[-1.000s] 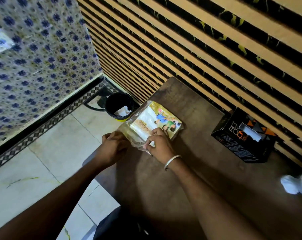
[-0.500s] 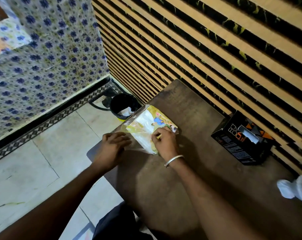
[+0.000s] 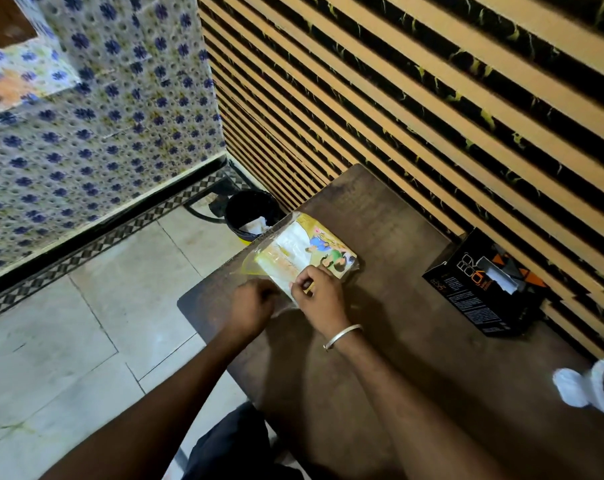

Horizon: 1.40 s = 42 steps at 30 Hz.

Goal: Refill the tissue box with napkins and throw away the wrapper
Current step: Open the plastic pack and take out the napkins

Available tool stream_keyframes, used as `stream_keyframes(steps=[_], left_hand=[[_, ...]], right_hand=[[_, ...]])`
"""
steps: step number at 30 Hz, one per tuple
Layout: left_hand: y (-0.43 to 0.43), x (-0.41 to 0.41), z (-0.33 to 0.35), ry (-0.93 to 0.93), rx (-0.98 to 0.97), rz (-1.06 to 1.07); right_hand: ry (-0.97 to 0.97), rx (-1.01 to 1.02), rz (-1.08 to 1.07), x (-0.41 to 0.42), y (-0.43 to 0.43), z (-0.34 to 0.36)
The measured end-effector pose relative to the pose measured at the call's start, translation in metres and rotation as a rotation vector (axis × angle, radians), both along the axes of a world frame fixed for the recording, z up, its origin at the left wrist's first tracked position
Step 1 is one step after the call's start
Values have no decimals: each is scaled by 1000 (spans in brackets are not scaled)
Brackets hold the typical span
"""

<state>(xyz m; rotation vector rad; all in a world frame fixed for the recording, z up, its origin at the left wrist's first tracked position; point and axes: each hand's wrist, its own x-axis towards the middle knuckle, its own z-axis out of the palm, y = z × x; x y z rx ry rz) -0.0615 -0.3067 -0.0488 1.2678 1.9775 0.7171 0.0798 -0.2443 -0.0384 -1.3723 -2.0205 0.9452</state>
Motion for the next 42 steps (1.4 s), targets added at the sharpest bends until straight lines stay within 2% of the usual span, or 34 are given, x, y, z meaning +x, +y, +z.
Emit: stream_keyframes(steps=[2, 3, 6, 9, 11, 14, 17, 19, 23, 28, 32, 34, 36, 38, 40, 42], left_hand=[[10, 7, -3, -446, -142, 321], [14, 9, -6, -584, -189, 463], [22, 8, -15, -686, -221, 646], [27, 4, -28, -760, -231, 676], [30, 3, -43, -765, -237, 666], [33, 5, -45, -800, -232, 677], [38, 10, -35, -824, -201, 686], [41, 11, -40, -825, -191, 686], [40, 5, -49, -923, -267, 680], [39, 6, -23, -1066, -228, 586], [36, 9, 1, -1300, -148, 444], [37, 12, 9, -1348, -134, 411], [40, 18, 17, -1366, -204, 356], [41, 25, 17, -1465, -243, 304], [42, 29, 10, -1461, -230, 333], [43, 33, 1, -1344, -245, 354]], right_hand=[[3, -21, 42, -1, -1, 2], [3, -44, 68, 0, -1, 3], [-44, -30, 42, 3, 6, 13], [-172, -66, -198, 4, 42, 10], [-361, -183, -240, 6, 79, 3], [-518, -431, -116, 7, 120, -9], [-471, -616, -59, 4, 141, -21], [-441, -634, -55, 4, 147, -24], [-239, -736, 17, 15, 152, -30], [-73, -684, 176, 26, 138, 3], [129, -714, 165, 38, 133, 28], [176, -729, 157, 45, 133, 38], [192, -732, 142, 51, 132, 46], [199, -727, 124, 59, 131, 48], [209, -740, 86, 66, 128, 44], [234, -747, 45, 76, 125, 39]])
